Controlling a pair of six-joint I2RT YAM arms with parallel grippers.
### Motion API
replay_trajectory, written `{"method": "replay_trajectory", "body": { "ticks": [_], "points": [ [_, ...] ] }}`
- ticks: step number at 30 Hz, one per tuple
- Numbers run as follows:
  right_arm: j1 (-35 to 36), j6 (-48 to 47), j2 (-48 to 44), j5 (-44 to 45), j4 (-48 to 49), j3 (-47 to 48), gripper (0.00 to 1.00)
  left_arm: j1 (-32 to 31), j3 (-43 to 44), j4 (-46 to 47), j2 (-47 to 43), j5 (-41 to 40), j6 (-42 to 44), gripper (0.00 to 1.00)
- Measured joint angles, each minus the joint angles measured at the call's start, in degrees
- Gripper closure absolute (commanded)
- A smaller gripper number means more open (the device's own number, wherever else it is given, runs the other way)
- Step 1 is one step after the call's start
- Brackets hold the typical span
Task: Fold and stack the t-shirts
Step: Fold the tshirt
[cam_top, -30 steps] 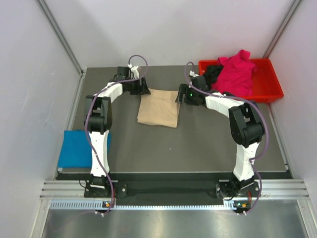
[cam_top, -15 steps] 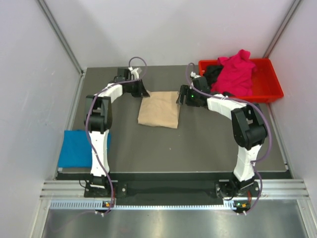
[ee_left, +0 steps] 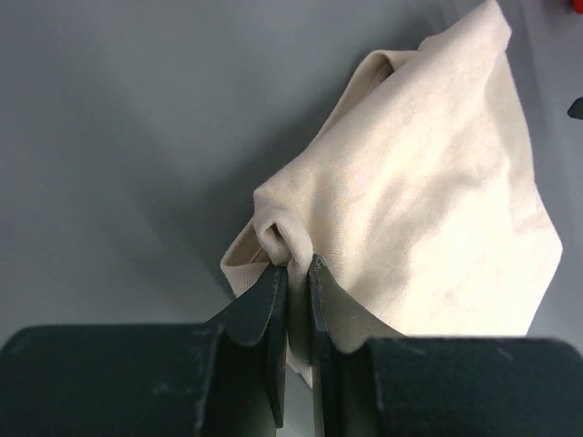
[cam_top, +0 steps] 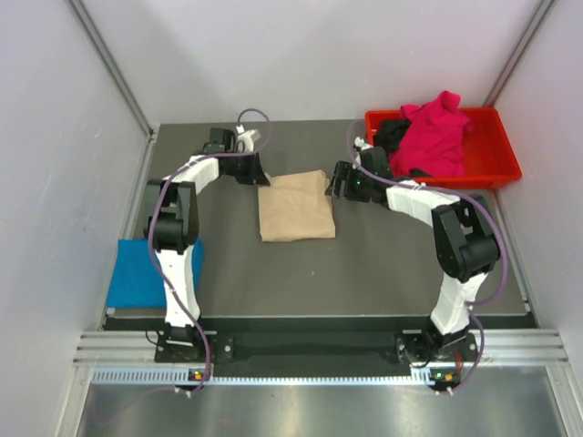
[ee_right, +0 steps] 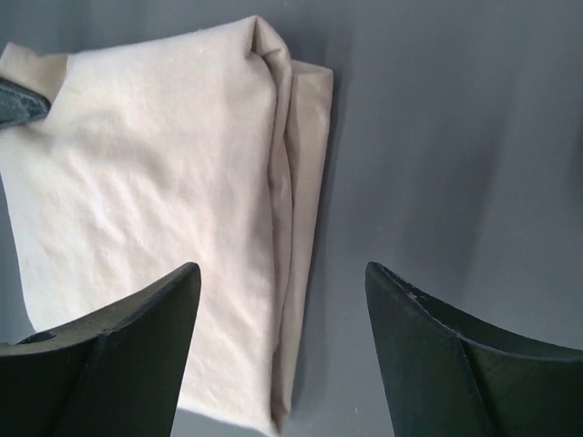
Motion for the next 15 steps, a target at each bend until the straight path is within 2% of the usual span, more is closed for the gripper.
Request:
{"method": "replay_trajectory", "body": {
  "ticks": [4,7,8,9,12,13,14,15],
  "points": [
    [0.0,1.27,4.57,-0.35,1.84,3.37,0.28,0.0,0.24,-0.17,0.24,-1.09,0.0,1.0],
    [0.0,2.21,10.21,-0.59,1.53,9.38,0.28,0.0,2.21,-0.24,1.49,-1.55,-0.44,1.0],
    [0.0,2.64,11.85,-0.68,1.55,11.15,0.28,0.0,2.99,-0.26,2.1,-1.7,-0.63,0.96],
    [0.0,3.13,13.53,-0.72,1.66,12.72,0.32,0.0,4.04,-0.2,2.86,-1.92,-0.96,0.82],
    [-0.02,4.57,15.67,-0.94,2.19,13.77,0.42,0.0,6.25,-0.22,4.55,-3.15,-1.44,0.55],
    [-0.04,5.03,15.78,-1.05,2.32,13.84,0.47,0.02,6.62,-0.33,4.76,-3.69,-1.53,0.32],
    [-0.04,5.4,15.8,-1.14,2.36,13.75,0.54,0.07,6.67,-0.28,4.79,-4.35,-1.36,0.27],
    [-0.07,5.75,15.82,-1.22,2.56,13.51,0.7,0.15,6.67,-0.26,4.76,-4.98,-1.92,0.24]
  ]
}}
